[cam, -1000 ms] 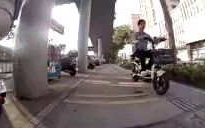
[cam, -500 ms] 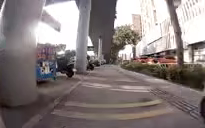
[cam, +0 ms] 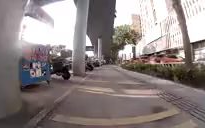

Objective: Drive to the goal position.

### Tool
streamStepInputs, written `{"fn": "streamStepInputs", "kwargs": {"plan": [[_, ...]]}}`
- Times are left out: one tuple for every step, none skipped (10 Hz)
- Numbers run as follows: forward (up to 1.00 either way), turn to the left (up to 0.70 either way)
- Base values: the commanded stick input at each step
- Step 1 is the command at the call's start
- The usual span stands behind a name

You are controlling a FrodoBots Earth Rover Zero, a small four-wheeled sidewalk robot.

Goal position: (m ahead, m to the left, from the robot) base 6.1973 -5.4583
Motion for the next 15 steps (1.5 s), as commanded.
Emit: {"fn": "streamStepInputs", "kwargs": {"plan": [[0.70,0.00],[0.70,0.00],[0.70,0.00],[0.70,0.00],[0.70,0.00],[0.70,0.00],[0.70,0.00],[0.70,0.00],[0.70,0.00],[0.70,0.00],[0.70,0.00],[0.70,0.00],[0.70,0.00],[0.70,0.00],[0.70,0.00]]}}
